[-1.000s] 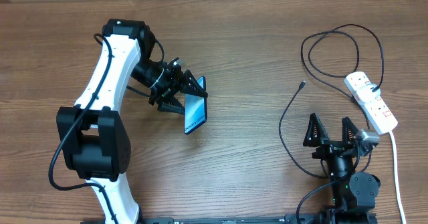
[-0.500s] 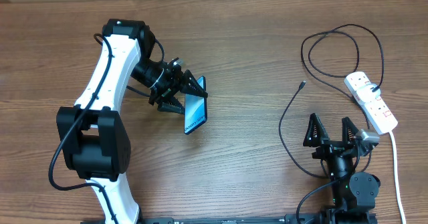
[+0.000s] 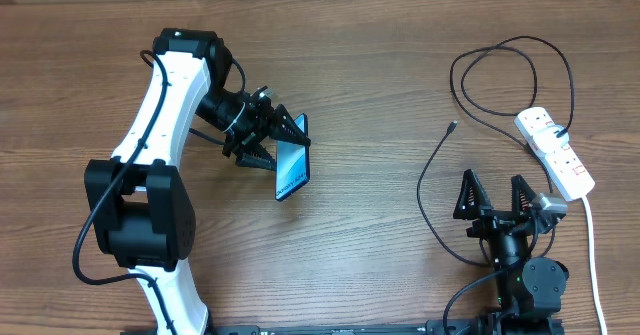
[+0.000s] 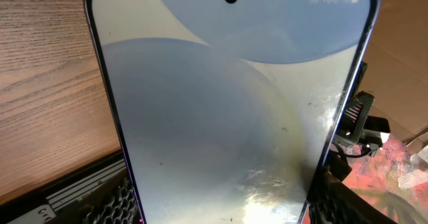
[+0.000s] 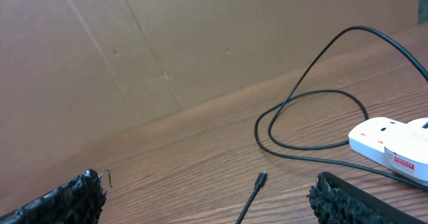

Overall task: Plug charger to phone and switch on socket
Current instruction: 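Lift the phone with the left gripper and tilt it upright, then move the right gripper toward the phone held by the left gripper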

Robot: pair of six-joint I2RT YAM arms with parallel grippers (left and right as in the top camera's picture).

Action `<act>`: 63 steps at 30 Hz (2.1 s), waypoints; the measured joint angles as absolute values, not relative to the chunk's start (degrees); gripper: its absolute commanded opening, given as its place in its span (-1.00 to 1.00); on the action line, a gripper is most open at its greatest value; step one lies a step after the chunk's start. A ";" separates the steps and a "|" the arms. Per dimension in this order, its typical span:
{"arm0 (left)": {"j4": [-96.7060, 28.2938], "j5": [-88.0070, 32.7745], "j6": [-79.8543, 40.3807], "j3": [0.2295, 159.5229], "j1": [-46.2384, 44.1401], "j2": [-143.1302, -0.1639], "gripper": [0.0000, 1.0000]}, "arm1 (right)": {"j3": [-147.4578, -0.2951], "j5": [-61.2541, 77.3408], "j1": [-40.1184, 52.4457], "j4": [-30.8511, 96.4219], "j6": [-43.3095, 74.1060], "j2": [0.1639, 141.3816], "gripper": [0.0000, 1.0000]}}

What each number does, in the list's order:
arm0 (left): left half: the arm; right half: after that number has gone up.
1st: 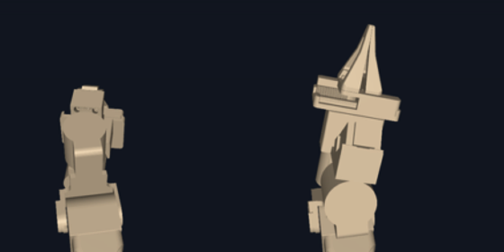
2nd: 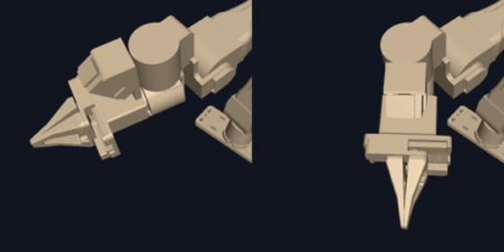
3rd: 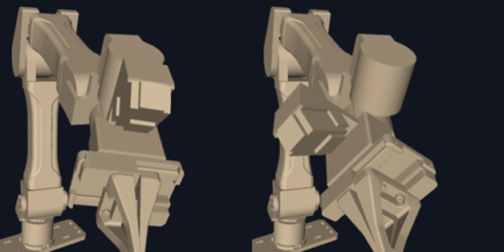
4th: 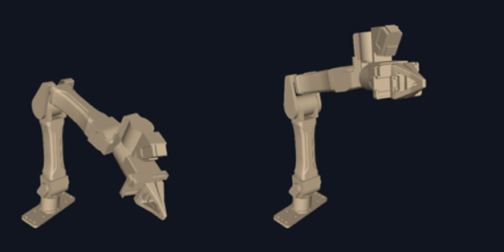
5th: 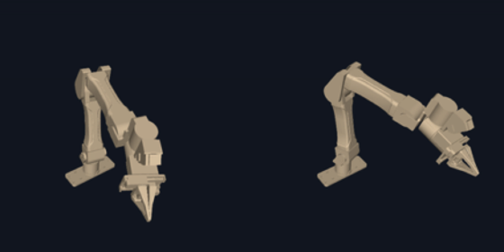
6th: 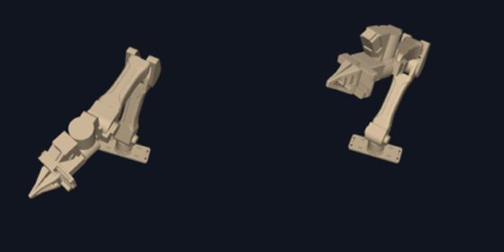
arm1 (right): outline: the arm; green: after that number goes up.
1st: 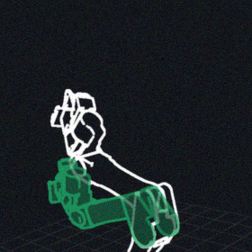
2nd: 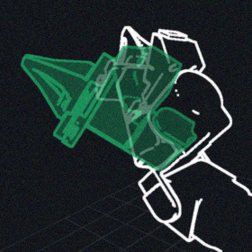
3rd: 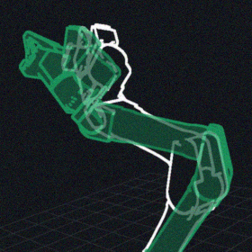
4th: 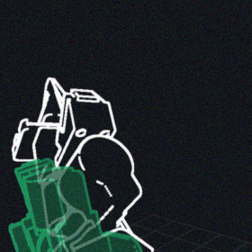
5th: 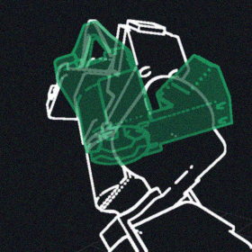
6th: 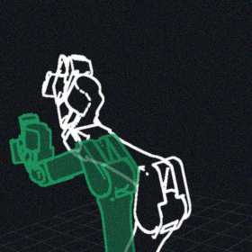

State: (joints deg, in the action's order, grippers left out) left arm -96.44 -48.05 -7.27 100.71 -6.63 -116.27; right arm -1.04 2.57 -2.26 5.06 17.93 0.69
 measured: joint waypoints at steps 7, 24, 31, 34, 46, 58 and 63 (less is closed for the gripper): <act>-96.44 -48.05 -7.27 100.71 -6.63 -116.27 -0.24 | -1.04 2.57 -2.26 5.02 17.93 0.69 1.00; -92.82 -46.65 -5.58 100.71 -6.63 -116.27 -0.24 | -1.04 2.57 -2.26 5.04 17.93 0.69 1.00; -91.46 -46.26 -5.58 100.71 -6.63 -116.27 -0.23 | -1.04 2.57 -2.26 5.04 17.93 0.69 1.00; -90.39 -46.19 -5.61 100.71 -6.63 -116.27 -0.23 | -1.04 2.57 -2.26 4.99 17.93 0.69 1.00; -84.84 -37.01 -11.62 100.73 -6.63 -116.27 -0.23 | -1.04 2.57 -2.26 5.04 17.91 0.69 1.00; -81.87 -28.27 -16.67 100.73 -6.63 -116.27 -0.21 | -1.04 4.95 -2.24 4.64 20.71 0.69 0.99; -79.55 -27.55 -19.88 100.73 -6.63 -116.27 -0.21 | -1.04 15.05 -2.26 3.70 30.44 0.69 1.00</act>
State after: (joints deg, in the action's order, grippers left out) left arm -79.55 -27.55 -19.88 100.73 -6.63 -116.27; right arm -1.04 15.05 -2.26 3.70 30.44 0.69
